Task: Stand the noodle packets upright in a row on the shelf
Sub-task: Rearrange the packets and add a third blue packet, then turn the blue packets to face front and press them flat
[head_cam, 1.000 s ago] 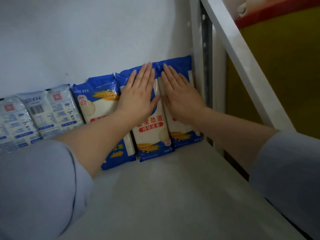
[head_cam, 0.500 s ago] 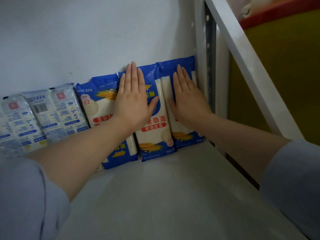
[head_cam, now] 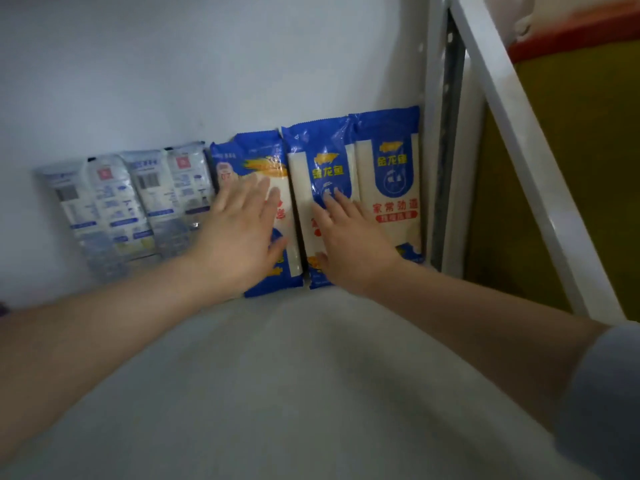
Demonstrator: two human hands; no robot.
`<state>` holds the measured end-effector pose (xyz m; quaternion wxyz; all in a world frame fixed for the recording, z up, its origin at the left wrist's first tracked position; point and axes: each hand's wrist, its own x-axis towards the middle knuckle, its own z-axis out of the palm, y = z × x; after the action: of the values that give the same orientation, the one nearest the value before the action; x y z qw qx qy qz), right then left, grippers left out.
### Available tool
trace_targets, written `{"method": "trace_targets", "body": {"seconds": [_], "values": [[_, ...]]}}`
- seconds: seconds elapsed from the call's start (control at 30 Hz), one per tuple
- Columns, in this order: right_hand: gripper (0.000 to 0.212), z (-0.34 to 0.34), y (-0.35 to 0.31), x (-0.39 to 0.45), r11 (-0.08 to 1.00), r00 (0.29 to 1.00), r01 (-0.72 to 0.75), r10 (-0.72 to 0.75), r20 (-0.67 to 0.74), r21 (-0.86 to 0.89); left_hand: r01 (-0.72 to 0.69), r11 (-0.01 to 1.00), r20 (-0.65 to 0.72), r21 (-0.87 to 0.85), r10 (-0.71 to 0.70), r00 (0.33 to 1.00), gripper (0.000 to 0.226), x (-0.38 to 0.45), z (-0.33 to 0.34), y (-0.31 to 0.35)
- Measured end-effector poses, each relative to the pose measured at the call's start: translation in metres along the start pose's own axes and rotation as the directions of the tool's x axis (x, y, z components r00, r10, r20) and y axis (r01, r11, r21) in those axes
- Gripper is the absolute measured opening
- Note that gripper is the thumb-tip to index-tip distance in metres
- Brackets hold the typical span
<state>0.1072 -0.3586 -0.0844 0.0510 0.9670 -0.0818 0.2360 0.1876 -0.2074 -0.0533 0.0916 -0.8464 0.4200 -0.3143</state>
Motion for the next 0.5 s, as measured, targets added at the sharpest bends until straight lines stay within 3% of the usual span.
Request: {"method": "trace_targets", "body": {"seconds": [0.13, 0.27, 0.4, 0.5], "values": [[0.041, -0.006, -0.03, -0.016, 0.996, 0.977, 0.065, -0.051, 0.205, -0.059, -0.069, 0.993, 0.203, -0.096, 0.087, 0.975, 0.071, -0.046, 0.008, 0.014], [0.029, -0.03, -0.038, -0.011, 0.988, 0.87, 0.149, -0.114, 0.479, -0.035, 0.082, 0.974, 0.361, -0.213, 0.0, 0.933, 0.049, -0.065, 0.003, 0.013], [0.033, -0.058, -0.042, 0.027, 0.978, 0.885, 0.194, -0.141, 0.444, -0.075, 0.251, 0.927, 0.508, -0.279, -0.079, 0.858, 0.049, -0.056, 0.008, -0.002], [0.038, -0.081, -0.045, 0.066, 0.976, 0.943, 0.185, -0.143, 0.3, -0.116, 0.285, 0.907, 0.469, -0.309, -0.115, 0.875, 0.037, -0.05, 0.019, -0.013]]}}
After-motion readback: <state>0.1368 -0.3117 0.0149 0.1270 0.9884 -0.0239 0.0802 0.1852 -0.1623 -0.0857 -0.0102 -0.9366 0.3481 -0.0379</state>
